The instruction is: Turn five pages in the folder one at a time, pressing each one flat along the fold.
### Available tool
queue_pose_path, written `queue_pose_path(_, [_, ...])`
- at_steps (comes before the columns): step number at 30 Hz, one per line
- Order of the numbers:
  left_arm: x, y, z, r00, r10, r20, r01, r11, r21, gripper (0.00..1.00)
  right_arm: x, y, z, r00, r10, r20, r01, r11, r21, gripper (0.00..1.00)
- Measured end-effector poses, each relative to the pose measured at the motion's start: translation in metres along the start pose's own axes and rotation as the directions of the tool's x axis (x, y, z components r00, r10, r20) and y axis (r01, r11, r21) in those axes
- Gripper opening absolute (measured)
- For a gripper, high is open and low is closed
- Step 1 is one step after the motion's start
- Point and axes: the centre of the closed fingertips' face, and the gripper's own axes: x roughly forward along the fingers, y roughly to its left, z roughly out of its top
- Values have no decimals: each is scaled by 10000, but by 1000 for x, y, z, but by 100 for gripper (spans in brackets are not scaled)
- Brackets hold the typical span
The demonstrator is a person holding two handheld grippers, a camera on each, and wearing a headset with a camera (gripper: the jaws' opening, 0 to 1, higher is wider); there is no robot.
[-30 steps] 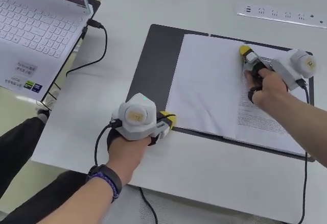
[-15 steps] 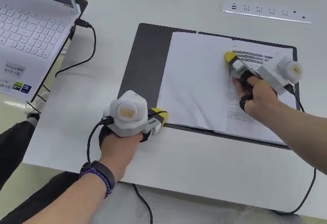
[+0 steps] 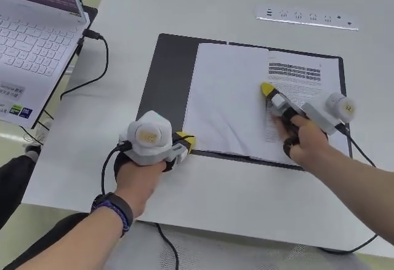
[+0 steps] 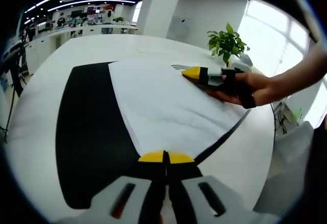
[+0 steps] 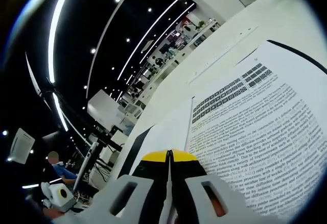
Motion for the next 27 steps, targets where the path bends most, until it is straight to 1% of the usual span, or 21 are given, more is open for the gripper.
queue_pose_path(6, [0,-1,0,10000,-21,-37,21,10000,69,0,-19,4,-14,9997,148,-177,-150,9998,-123,0])
queue_pose_path(9, [0,-1,0,10000,-14,-54,15,9998,211,0,-27,7,-22,9991,258,-336,-264,9995,-164,0])
queue_pose_path(13, [0,-1,0,10000,-49,-53,50,9997,221,0,-34,9,-27,9987,221,-456,-234,9994,-264,0])
queue_pose_path(14, [0,-1,-1,10000,-69,-48,70,9997,223,0,-36,8,-29,9988,224,-446,-234,9995,-224,0])
queue_pose_path(16, [0,-1,-1,10000,-83,-46,84,9997,230,0,-35,3,-28,9988,243,-433,-250,9996,-154,0])
queue_pose_path(18, [0,-1,-1,9999,-93,-47,95,9996,258,0,-40,5,-32,9984,287,-488,-294,9995,-140,0])
queue_pose_path(20, [0,-1,0,9999,-92,-47,93,9996,262,0,-40,1,-33,9978,328,-571,-340,9992,-199,0])
queue_pose_path(27, [0,-1,0,10000,-51,-21,51,9999,126,0,-55,1,-46,9962,408,-770,-432,9986,-292,0])
